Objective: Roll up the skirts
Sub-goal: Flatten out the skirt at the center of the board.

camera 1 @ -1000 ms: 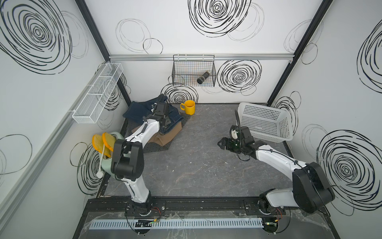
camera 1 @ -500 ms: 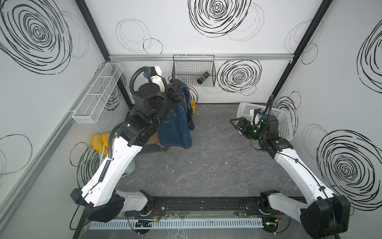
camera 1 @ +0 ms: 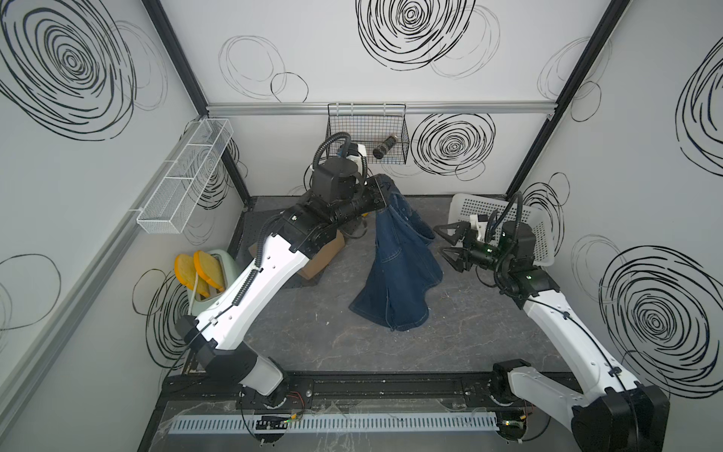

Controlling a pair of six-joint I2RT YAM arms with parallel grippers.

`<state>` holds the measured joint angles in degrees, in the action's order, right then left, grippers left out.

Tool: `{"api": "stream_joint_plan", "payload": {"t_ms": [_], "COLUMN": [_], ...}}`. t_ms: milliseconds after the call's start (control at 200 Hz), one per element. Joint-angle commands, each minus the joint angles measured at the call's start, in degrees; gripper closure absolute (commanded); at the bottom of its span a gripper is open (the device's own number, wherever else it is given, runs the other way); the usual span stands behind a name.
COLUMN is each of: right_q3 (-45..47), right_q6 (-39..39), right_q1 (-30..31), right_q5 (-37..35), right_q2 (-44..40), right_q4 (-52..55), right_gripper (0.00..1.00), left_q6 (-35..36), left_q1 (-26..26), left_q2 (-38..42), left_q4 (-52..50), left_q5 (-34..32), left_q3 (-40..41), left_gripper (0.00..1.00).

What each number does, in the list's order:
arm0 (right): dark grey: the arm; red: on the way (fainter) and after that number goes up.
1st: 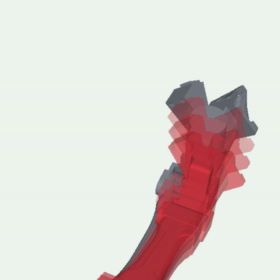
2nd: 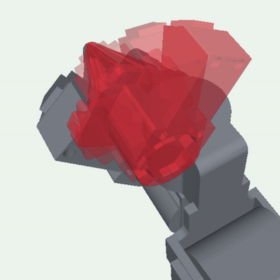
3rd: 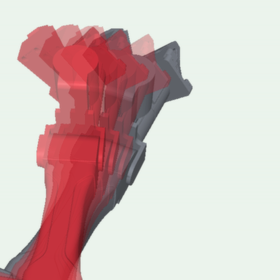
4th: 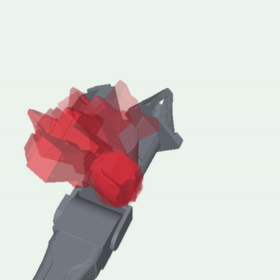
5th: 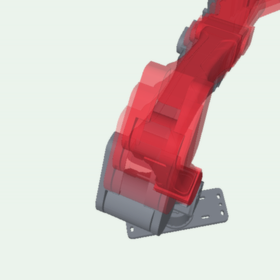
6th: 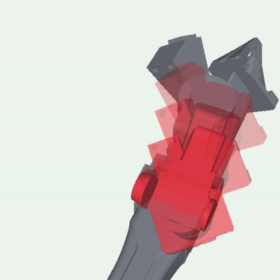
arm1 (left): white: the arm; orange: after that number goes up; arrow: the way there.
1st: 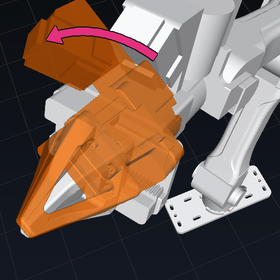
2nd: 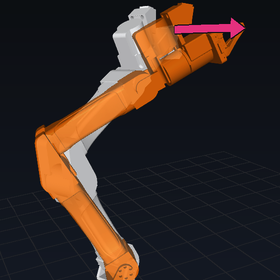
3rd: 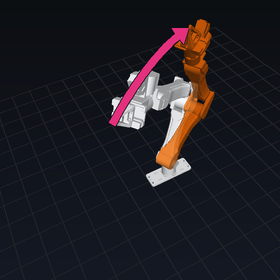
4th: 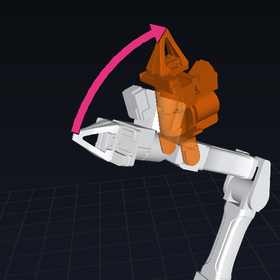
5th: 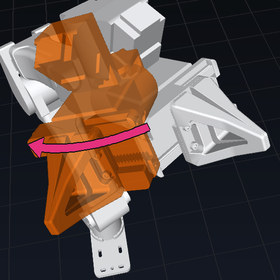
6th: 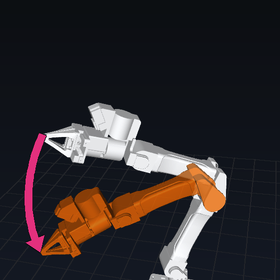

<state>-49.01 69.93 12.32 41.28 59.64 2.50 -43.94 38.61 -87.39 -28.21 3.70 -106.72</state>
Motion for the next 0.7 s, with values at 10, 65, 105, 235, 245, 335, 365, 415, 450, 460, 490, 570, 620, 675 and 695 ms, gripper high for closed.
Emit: {"api": "stream_joint_plan", "payload": {"t_ms": [10, 65, 105, 235, 245, 335, 365, 415, 450, 460, 490, 570, 620, 675, 695], "right_q3": [-1.08, -2.65, -3.01, -0.24, -0.17, -0.21, -0.13, -0.2, -0.12, -0.16, -0.18, 0.73, 3.18, 6.82, 7.91], "right_q6": [0.47, -2.49, -3.53, 0.25, 0.59, 2.42, 3.57, 5.58, 6.65, 6.76, 7.17, 8.57, 11.02, 14.47, 15.23], "right_q1": [0.14, -0.55, -0.92, -3.07, -3.26, -3.85, -3.74, -3.53, -3.28, -3.2, -2.65, -0.49, 0.9, 1.38, 1.54], "right_q5": [-0.9, -3.26, -4.9, -3.98, -3.85, -0.48, 1.11, 3.33, 4.55, 4.85, 5.4, 5.52, 5.05, 4.84, 4.61], "right_q2": [-0.3, -0.02, -0.3, -1.11, -0.93, 1.39, 2.26, 3.59, 4.31, 4.52, 4.98, 5.49, 4.83, 3.38, 2.39], "right_q4": [3.87, 7.79, 8.71, 2.87, 2.62, 0.74, -0.14, -1.0, -1.69, -1.82, -1.93, -0.74, -1.04, -2.41, -3.13], "right_gripper": [0.02, 0.02, 0.02, 0.02, 0.02, 0.02, 0.02, 0.02, 0.02, 0.02, 0.02, 0.02, 0.02, 0.02, 0.02], "left_q6": [0.62, 3.13, 5.06, 6.66, 6.63, 5.32, 4.83, 4.44, 4.35, 4.25, 3.93, 3.56, 3.3, 3.1, 3.03], "left_q1": [0.37, 0.33, 0.33, 0.08, 0.07, -0.04, -0.03, 0.1, 0.17, 0.22, 0.24, 0.35, 0.33, 0.28, 0.25], "left_q2": [0.34, -1.2, -2.51, -3.59, -3.4, -2.22, -2.17, -2.23, -2.25, -2.3, -2.13, -1.83, -1.81, -1.82, -1.81], "left_q4": [5.67, 5.07, 4.4, 0.57, 0.77, 2.63, 2.73, 2.77, 2.63, 2.56, 2.66, 3.3, 3.51, 3.53, 3.5], "left_q5": [8.62, 13.36, 17.19, 17.53, 17.53, 18.88, 19.05, 19.49, 19.67, 19.56, 19.15, 18.76, 18.26, 17.25, 16.79], "left_q3": [-2.5, -5.58, -8.14, -11.53, -11.2, -8.23, -7.85, -7.76, -7.79, -7.82, -7.73, -7.45, -7.49, -7.45, -7.38], "left_gripper": [1.0, 1.0, 1.0, 1.0, 1.0, 1.0, 1.0, 1.0, 1.0, 1.0, 1.0, 1.0, 1.0, 1.0, 1.0]}}
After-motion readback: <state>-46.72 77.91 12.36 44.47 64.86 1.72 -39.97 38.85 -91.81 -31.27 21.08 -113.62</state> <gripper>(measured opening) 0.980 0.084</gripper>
